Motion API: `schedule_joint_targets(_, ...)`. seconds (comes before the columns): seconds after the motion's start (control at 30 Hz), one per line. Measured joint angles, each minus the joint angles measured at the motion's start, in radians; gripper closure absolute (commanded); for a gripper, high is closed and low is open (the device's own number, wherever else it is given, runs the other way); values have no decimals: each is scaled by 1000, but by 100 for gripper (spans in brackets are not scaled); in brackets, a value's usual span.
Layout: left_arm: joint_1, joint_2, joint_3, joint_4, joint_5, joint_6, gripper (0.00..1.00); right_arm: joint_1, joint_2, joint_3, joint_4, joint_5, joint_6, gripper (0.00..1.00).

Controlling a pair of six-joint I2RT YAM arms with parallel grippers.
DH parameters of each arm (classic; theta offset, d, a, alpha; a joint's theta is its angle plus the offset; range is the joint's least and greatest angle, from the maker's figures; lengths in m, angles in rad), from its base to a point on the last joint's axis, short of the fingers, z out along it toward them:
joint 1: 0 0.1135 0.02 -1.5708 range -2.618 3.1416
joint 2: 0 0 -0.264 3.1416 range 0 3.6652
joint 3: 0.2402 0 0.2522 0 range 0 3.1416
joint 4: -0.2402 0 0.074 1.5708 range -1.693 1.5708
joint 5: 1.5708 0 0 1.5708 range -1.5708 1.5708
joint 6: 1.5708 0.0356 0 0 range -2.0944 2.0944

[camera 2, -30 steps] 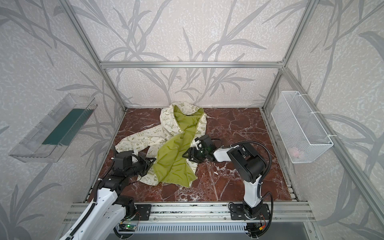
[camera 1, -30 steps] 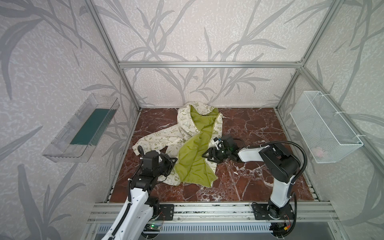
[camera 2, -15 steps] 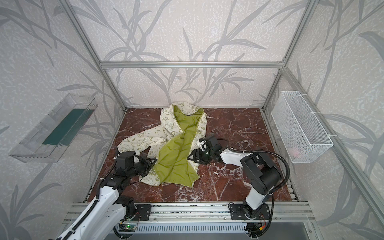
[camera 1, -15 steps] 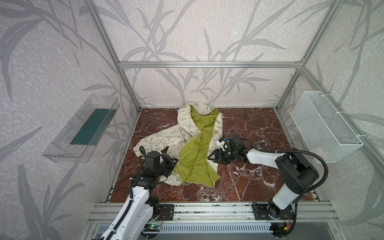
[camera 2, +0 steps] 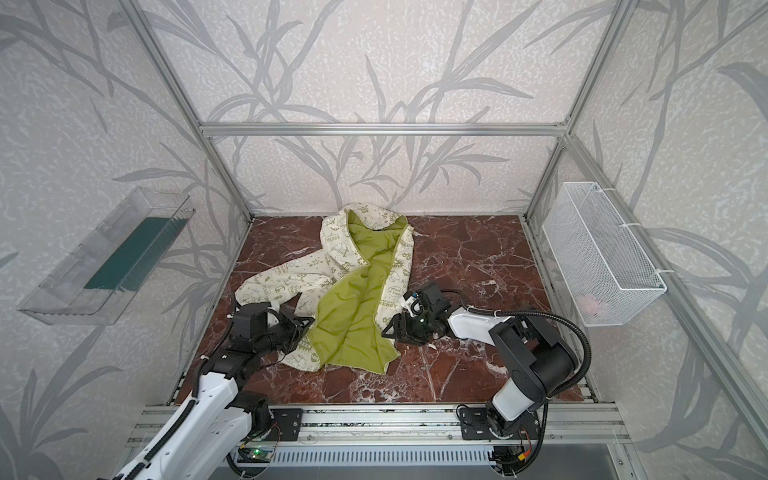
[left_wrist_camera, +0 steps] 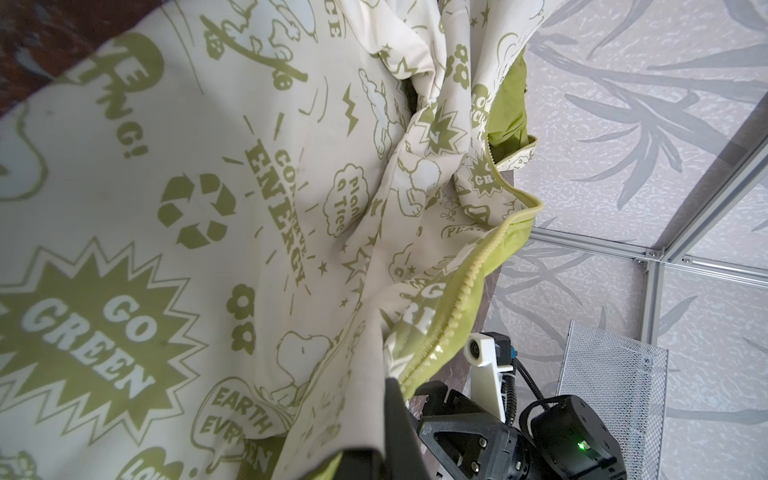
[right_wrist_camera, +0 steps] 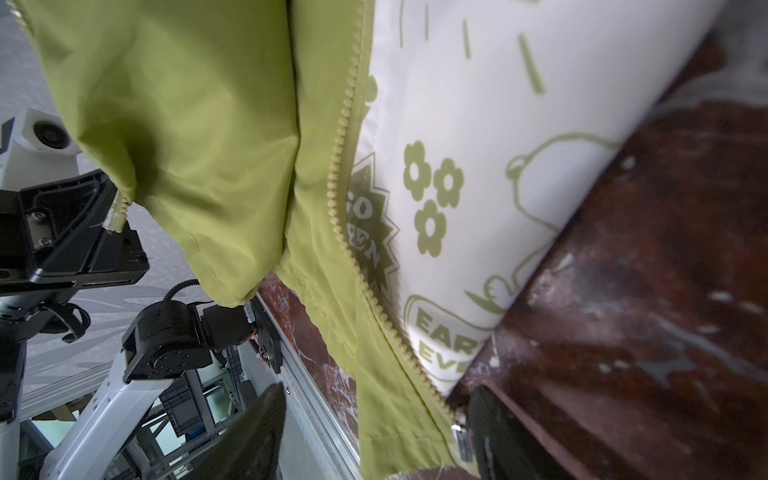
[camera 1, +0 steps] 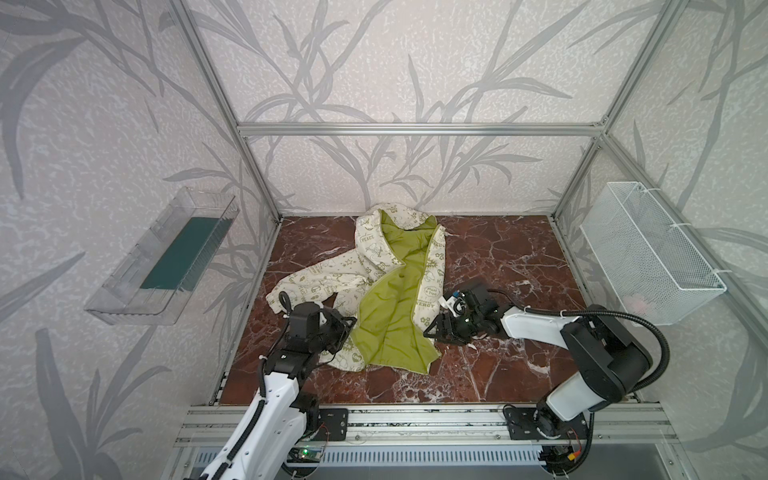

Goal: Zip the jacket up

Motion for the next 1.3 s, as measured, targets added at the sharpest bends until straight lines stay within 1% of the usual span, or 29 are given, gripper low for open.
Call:
schedule_joint_targets(0.23, -1, 0, 0, -4, 0, 0, 100, 34, 41, 4, 28, -37, -2, 29)
schedule_joint_targets(0.4, -5, 0, 0, -4, 0, 0, 100, 53, 42, 4, 76, -69, 29, 29)
schedule_joint_targets(0.67, -5, -8, 0, -8, 0, 0, 100, 77, 41, 3, 213, -117, 147, 29)
schedule_joint_targets(0.9, -5, -39, 0, -27, 0, 0, 100, 140, 45, 3, 333, -126, 252, 29)
schedule_joint_targets(1.1, -5, -42, 0, -36, 0, 0, 100, 175, 102, 19, 428, -127, 320, 30)
schedule_joint_targets(1.23, -5, -42, 0, -44, 0, 1, 100, 177, 116, 27, 412, -104, 316, 29)
schedule_joint_targets(1.3, -5, -42, 0, -46, 0, 1, 100, 177, 93, 40, 336, -76, 273, 29)
